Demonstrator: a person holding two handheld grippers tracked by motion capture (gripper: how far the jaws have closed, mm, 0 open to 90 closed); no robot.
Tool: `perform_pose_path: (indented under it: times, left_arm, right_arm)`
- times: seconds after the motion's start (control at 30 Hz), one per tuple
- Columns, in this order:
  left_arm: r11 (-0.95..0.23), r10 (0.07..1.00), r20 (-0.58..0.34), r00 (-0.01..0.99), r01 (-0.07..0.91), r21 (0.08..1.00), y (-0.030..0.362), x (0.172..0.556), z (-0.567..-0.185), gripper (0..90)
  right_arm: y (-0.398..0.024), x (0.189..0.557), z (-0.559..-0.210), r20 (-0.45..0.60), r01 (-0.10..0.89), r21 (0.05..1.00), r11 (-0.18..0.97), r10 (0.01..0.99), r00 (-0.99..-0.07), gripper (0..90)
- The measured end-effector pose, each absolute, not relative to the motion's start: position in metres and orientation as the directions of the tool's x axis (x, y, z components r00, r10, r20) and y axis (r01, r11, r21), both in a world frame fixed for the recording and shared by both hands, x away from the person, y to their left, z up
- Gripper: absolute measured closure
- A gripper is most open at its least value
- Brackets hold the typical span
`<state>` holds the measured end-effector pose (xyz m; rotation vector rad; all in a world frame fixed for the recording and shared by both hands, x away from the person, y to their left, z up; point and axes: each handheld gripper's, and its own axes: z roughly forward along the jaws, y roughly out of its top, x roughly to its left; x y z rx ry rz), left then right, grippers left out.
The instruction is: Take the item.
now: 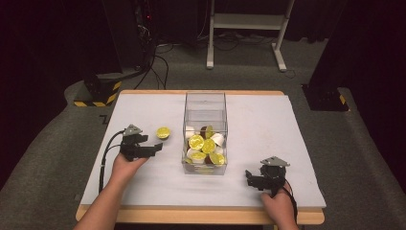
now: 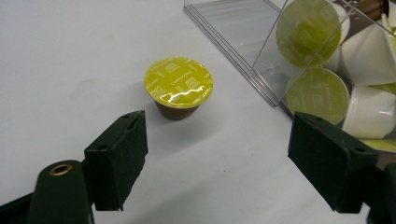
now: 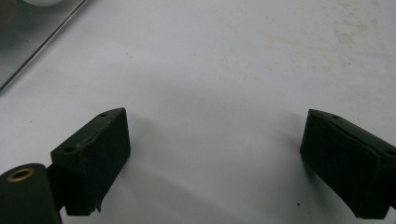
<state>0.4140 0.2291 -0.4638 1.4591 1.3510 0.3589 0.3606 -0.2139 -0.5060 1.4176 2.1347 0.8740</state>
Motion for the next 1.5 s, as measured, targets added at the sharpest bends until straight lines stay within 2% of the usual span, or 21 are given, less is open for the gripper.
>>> perform_pose_path:
  times: [0.37,0.73,1.07,1.2,1.27,1.3,1.5]
  left_arm:
    - [0.193,0.849,-0.412,0.332,0.531,0.825,0.235,0.390,-0.463,21.2]
    - [0.195,0.854,-0.410,0.320,0.534,0.823,0.253,0.361,-0.485,21.3]
    - [0.082,0.893,-0.316,0.321,0.573,0.815,0.269,0.340,-0.512,21.5]
    - [0.060,0.901,-0.284,0.330,0.552,0.832,0.265,0.332,-0.515,21.5]
    - [0.008,0.911,-0.224,0.346,0.530,0.848,0.261,0.329,-0.518,20.6]
    - [0.036,0.912,-0.242,0.332,0.522,0.852,0.260,0.328,-0.518,21.5]
    - [0.026,0.909,-0.239,0.342,0.526,0.850,0.262,0.328,-0.519,22.0]
  right_arm:
    - [-0.214,0.361,-0.506,-0.009,0.652,0.706,0.278,0.923,-0.384,8.3]
    - [-0.214,0.361,-0.506,-0.009,0.652,0.706,0.278,0.923,-0.384,8.3]
    - [-0.214,0.361,-0.506,-0.009,0.652,0.706,0.278,0.923,-0.384,8.3]
    - [-0.214,0.361,-0.506,-0.009,0.652,0.706,0.278,0.923,-0.384,8.3]
    - [-0.214,0.361,-0.506,-0.010,0.651,0.706,0.278,0.923,-0.384,8.4]
    - [-0.214,0.361,-0.506,-0.010,0.651,0.706,0.279,0.923,-0.384,8.4]
    - [-0.214,0.361,-0.506,-0.011,0.651,0.706,0.279,0.923,-0.384,8.3]
